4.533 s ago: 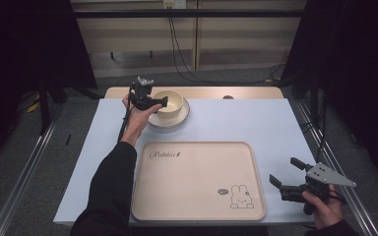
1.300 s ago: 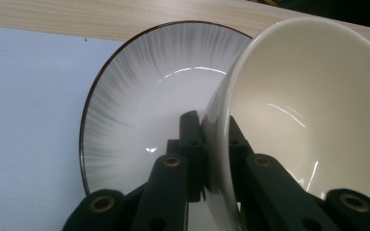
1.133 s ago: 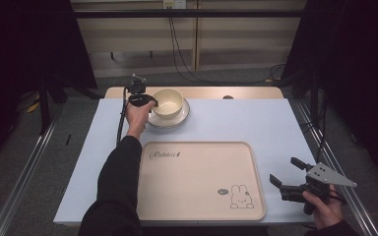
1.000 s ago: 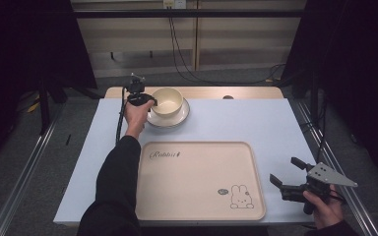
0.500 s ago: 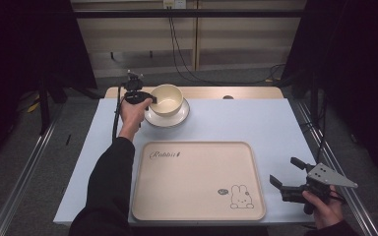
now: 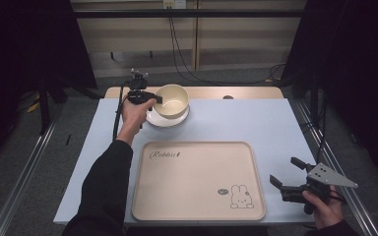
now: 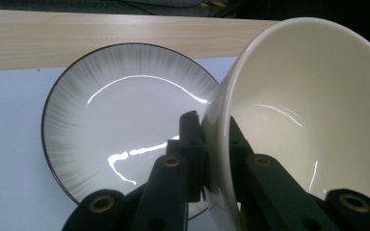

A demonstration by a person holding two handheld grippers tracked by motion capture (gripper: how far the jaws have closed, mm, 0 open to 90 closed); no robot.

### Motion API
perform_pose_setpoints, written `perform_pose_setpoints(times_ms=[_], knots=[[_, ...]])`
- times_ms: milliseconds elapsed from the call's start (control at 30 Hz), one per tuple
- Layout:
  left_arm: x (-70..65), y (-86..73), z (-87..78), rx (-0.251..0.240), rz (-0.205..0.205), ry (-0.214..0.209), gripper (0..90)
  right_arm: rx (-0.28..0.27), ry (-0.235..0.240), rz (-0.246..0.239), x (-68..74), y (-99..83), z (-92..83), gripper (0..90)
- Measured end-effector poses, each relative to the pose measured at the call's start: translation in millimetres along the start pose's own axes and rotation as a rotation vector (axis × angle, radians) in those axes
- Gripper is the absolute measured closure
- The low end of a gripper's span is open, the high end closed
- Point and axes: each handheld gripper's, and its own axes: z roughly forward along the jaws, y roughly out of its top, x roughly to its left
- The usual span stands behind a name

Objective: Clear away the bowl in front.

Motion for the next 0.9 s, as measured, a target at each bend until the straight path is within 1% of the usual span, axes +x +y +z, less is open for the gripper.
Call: perform_pose_setpoints(times_ms=[100,200,267,367,433,467,500,533,567,600,633,667,700,733,767,800,900], knots=[[-4.2,-0.4,-0.7,0.006,0.01,-0.012,84.0,0.0,0.001,0.0,0.0,0.0,0.0,1.9],[-7.8,-1.0,-0.3,0.0,0.008,-0.013,84.0,0.0,0.001,-0.001,0.1,0.1,0.0,2.0],[-10.5,-1.6,-0.1,0.013,0.025,-0.021,84.0,0.0,0.0,-0.003,0.0,0.1,0.0,2.0],[-13.0,-2.4,0.6,0.015,0.033,-0.027,84.0,0.0,0.001,-0.002,0.1,0.1,0.0,2.0],[-16.1,-3.3,1.7,0.019,0.029,-0.034,84.0,0.0,-0.001,-0.003,0.0,0.1,0.1,2.0],[-18.0,-4.2,2.8,0.015,0.037,-0.04,84.0,-0.001,0.0,-0.001,0.1,0.2,0.0,2.0],[-19.8,-4.6,3.0,0.025,0.042,-0.044,84.0,-0.001,0.0,-0.001,0.1,0.2,0.0,2.0],[-23.9,-6.3,5.0,0.021,0.045,-0.05,84.0,-0.001,-0.001,-0.001,0.2,0.1,-0.1,2.0],[-23.9,-6.3,5.0,0.021,0.045,-0.05,84.0,-0.001,-0.001,-0.001,0.2,0.1,-0.1,2.0],[-25.9,-6.7,5.2,0.031,0.05,-0.053,84.0,-0.001,-0.001,-0.001,0.2,0.2,-0.1,2.0],[-28.3,-7.5,6.3,0.028,0.05,-0.06,84.0,-0.001,0.0,-0.001,0.2,0.2,-0.1,2.0],[-30.9,-8.2,7.5,0.04,0.064,-0.068,84.0,-0.001,-0.001,-0.001,0.2,0.2,0.0,2.0],[-30.9,-8.2,7.5,0.04,0.064,-0.068,84.0,-0.001,-0.001,-0.001,0.2,0.2,0.0,2.0],[-33.4,-9.0,8.6,0.044,0.067,-0.078,84.0,-0.001,0.0,-0.001,0.2,0.3,-0.1,2.0],[-35.8,-9.8,9.6,0.043,0.068,-0.069,84.0,-0.002,0.001,0.002,0.6,0.3,0.0,2.0],[-38.4,-11.2,10.7,0.054,0.084,-0.086,84.0,-0.001,-0.001,-0.001,0.2,0.2,-0.1,2.0],[-42.4,-12.6,12.4,0.058,0.088,-0.092,84.0,-0.001,-0.002,-0.002,0.2,0.3,0.0,2.0]])
